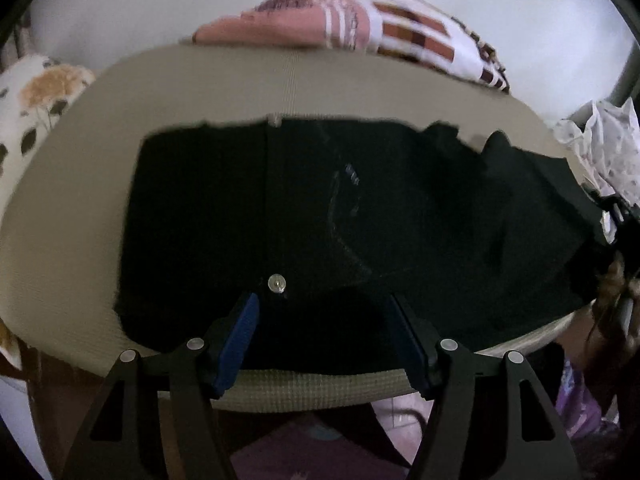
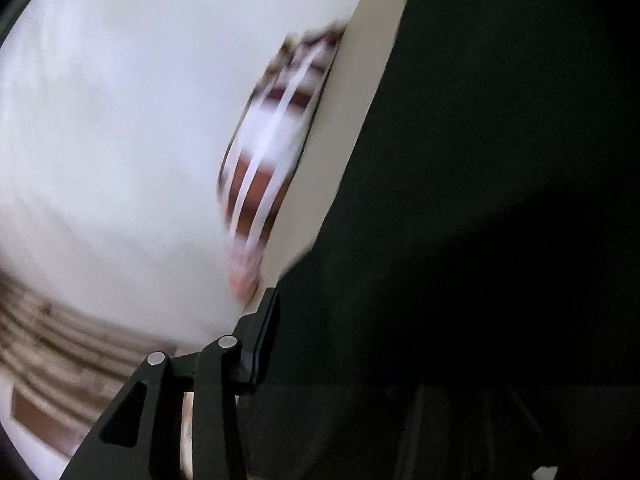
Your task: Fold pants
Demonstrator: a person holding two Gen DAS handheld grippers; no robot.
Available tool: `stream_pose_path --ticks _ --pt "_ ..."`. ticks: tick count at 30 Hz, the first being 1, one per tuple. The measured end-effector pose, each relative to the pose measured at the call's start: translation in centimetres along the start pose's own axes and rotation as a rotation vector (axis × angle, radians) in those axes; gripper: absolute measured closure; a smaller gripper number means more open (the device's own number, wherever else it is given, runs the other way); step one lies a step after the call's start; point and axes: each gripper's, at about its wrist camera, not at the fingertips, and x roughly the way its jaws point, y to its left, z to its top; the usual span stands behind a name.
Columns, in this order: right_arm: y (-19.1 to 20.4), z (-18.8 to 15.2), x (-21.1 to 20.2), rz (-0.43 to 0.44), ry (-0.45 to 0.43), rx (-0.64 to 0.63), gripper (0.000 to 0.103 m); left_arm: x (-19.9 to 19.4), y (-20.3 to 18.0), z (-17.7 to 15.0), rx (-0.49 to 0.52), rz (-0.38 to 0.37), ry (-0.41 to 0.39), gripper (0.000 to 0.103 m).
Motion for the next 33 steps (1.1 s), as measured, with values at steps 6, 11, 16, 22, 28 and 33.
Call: stream_pose_path --ticks 6,11,16,22,28,33 --pt "-1.6 5.0 -2.4 -0.079 -0.054 0.029 0.097 0.5 0.0 -0.1 0.044 0.056 -0.002 0.036" --pt "0.2 5.7 -6.0 -0.072 -0.072 -0.031 0.098 0.7 0.0 -0.2 0.056 0.073 0.015 0.037" --pt "1.8 4.5 -11.3 -0.121 -0.082 -0.109 0.098 0.8 -0.2 -0.4 0.056 0.057 0.037 0.034" --pt "-7.5 2.3 -12.4 -0.147 0.001 0.124 0.101 1.4 -1.3 -0.5 0.104 0.091 0.047 0.028" --pt "-7.6 4.7 -14.0 -0.041 -0.030 0.143 0.092 1.5 -1.2 -0.6 0.105 0.086 0.041 0.025" --pt "-9.8 6.5 -16.4 -0.016 -0.112 0.191 0.095 1.8 -1.6 -0.7 0.121 0.099 0.038 0.022"
